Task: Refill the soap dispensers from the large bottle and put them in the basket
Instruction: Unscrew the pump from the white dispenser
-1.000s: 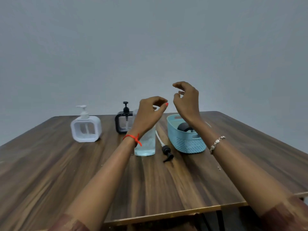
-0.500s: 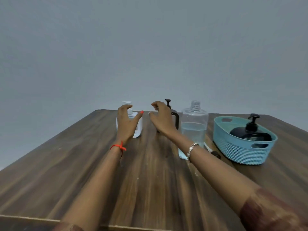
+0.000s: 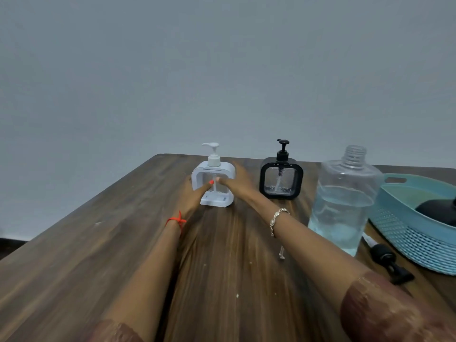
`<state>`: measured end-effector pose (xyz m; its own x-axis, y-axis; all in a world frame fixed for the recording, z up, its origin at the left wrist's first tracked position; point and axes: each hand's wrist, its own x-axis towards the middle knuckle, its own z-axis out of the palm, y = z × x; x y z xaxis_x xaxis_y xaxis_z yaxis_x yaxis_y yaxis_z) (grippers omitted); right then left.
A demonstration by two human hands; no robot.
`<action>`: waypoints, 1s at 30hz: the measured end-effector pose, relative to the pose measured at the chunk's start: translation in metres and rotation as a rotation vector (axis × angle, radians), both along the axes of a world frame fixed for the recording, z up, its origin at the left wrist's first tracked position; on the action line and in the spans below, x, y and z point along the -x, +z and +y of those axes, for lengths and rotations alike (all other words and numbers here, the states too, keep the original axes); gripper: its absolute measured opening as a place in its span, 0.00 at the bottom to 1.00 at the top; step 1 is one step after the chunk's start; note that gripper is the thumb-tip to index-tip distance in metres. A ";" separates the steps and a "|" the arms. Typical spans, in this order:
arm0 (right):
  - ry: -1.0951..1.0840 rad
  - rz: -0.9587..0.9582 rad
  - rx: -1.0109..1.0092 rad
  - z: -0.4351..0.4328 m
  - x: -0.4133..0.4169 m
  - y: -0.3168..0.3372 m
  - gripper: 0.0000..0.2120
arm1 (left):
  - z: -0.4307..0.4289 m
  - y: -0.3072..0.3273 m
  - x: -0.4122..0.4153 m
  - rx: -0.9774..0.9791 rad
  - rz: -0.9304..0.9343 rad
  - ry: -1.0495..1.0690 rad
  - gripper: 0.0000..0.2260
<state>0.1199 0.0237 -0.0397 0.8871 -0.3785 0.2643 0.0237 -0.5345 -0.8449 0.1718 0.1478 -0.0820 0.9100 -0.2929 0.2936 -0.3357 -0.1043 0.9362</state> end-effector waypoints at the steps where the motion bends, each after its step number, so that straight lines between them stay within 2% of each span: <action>1: -0.002 0.000 -0.003 0.000 -0.003 -0.001 0.15 | -0.001 -0.002 0.000 0.012 -0.012 -0.021 0.10; 5: -0.046 -0.032 -0.103 -0.001 -0.003 -0.001 0.12 | 0.001 -0.009 -0.010 0.034 0.023 -0.041 0.19; 8: -0.032 -0.036 -0.176 -0.003 0.009 0.003 0.11 | 0.001 -0.005 -0.013 -0.003 0.054 0.025 0.15; 10: -0.017 -0.040 -0.220 -0.004 0.021 0.008 0.11 | 0.000 0.002 -0.009 -0.019 0.074 0.045 0.16; 13: -0.001 -0.039 -0.232 -0.006 0.044 0.016 0.11 | -0.002 0.016 0.005 -0.002 0.056 -0.036 0.18; 16: 0.024 -0.003 -0.191 -0.007 0.073 0.027 0.12 | 0.000 0.034 0.029 0.016 0.016 -0.154 0.28; 18: 0.046 0.024 -0.192 -0.008 0.093 0.033 0.12 | 0.002 0.042 0.046 0.042 0.002 -0.198 0.29; 20: 0.063 0.027 -0.151 -0.010 0.113 0.041 0.13 | 0.003 0.048 0.063 0.091 0.000 -0.201 0.26; 23: 0.067 -0.012 0.016 -0.016 0.137 0.053 0.20 | -0.001 0.053 0.091 0.159 -0.001 -0.204 0.18; 25: 0.077 -0.039 0.056 -0.017 0.151 0.061 0.24 | -0.005 0.056 0.110 0.176 -0.013 -0.208 0.15; 27: 0.065 -0.092 0.094 -0.015 0.164 0.068 0.21 | -0.010 0.058 0.127 0.174 -0.033 -0.204 0.14; 30: 0.008 -0.134 0.183 -0.015 0.180 0.073 0.12 | -0.016 0.060 0.148 0.162 -0.047 -0.229 0.18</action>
